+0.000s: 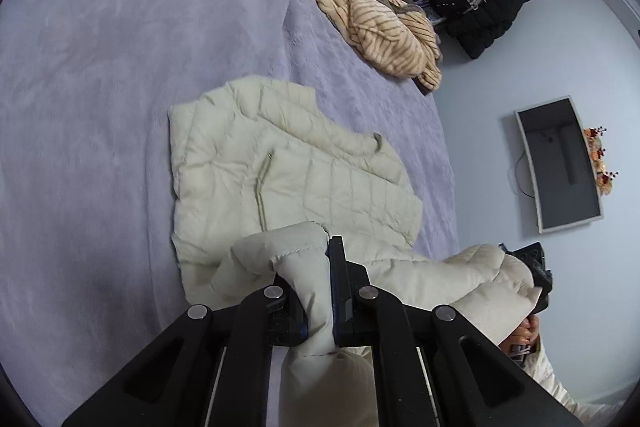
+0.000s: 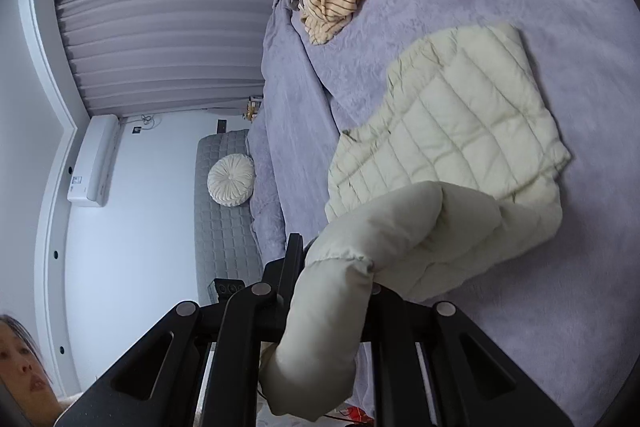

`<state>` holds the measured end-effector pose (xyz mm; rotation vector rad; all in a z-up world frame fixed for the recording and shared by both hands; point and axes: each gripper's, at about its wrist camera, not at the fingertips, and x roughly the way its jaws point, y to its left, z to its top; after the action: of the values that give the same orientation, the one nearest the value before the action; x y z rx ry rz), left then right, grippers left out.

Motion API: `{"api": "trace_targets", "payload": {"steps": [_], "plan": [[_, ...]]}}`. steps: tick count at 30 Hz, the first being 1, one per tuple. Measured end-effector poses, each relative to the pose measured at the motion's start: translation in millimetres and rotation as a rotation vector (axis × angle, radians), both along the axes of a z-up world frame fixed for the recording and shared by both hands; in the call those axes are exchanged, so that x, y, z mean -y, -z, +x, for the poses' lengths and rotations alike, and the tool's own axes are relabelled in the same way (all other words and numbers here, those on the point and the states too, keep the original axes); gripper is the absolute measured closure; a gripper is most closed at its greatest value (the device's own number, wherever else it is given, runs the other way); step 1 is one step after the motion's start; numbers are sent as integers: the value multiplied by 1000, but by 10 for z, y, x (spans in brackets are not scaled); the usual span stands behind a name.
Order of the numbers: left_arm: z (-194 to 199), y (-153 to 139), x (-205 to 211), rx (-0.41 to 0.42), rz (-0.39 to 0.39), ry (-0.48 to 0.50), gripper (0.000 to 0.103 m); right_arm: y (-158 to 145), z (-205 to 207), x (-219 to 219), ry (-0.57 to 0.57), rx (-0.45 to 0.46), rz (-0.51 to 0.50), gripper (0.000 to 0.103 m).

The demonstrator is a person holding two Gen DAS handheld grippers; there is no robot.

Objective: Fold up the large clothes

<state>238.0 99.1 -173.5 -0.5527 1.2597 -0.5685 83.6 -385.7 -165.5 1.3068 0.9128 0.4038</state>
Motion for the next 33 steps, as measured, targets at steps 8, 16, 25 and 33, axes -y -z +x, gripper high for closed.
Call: {"api": "trace_targets", "payload": {"steps": [8,16,25,33], "plan": [[619,674,255,-31,159,-11,94,692,1007,274,27,-115,-35,89],[657,745,286,-48,254,0,92,1116,1329,320,37,-158,-74,66],[422,97,319,195,487,-5,1,489,1429,230,-2,-59,-250,9],[98,-324,266,340,572,-83,1,179,1079,88,6,-72,-439,9]]}}
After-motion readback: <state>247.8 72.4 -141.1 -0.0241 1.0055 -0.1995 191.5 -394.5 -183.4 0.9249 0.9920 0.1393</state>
